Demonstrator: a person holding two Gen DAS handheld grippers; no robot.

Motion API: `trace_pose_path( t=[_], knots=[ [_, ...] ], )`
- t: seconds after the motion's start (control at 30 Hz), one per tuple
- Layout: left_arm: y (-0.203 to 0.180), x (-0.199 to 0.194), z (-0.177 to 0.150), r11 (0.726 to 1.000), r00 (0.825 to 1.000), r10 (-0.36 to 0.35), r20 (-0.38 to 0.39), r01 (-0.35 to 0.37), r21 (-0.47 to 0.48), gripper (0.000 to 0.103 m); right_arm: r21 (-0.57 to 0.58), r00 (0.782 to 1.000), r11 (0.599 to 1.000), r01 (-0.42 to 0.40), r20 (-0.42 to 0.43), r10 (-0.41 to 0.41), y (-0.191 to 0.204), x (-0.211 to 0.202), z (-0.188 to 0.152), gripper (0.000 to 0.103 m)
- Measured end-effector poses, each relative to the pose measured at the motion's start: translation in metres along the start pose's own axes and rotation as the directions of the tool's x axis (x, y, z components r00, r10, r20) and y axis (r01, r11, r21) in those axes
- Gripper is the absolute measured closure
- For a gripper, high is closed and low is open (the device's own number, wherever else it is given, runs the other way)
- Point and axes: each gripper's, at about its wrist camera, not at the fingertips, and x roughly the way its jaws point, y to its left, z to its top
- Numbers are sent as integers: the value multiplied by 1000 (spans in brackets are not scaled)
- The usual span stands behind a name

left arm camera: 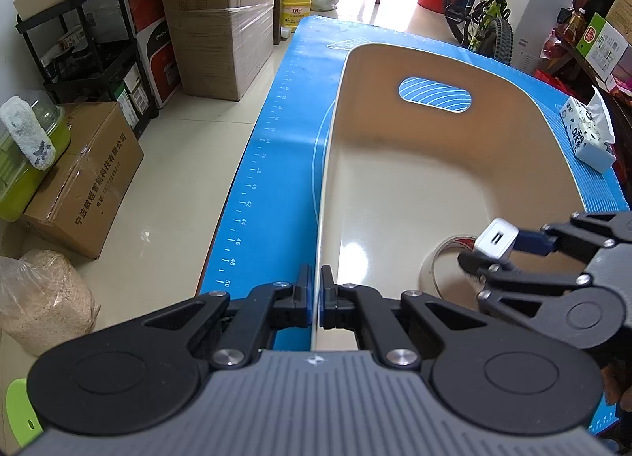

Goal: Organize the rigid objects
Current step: 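Carry the white charger into the bin and drop it onto the tape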

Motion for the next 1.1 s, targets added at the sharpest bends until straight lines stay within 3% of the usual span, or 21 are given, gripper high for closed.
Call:
trace_pose_path(
  t=[0.23, 0.33, 0.57, 0.87, 1.1],
  knots=[
    [0, 1, -1, 1000, 1000, 5, -3, -5, 3, 99, -25, 997, 1000, -13, -74, 11, 5, 9, 3, 60],
    [0, 1, -1, 1000, 1000, 5, -3, -5, 3, 98, -7, 997, 1000, -17, -72, 17, 2, 8, 2, 53],
    [1, 1, -1, 1000, 1000, 1, -5, -1, 0, 98, 29, 997, 999, -34, 72, 32, -7, -20, -4, 47],
    [1, 0, -2, 1000, 1000, 0, -2, 0, 1, 98, 127, 972, 992, -17, 234, -14, -41, -75, -15, 42],
    [1, 0, -2, 1000, 1000, 1, -3, -1, 1, 98, 191, 960, 981, 26, 268, -77, -79, -107, -37, 38]
  ],
)
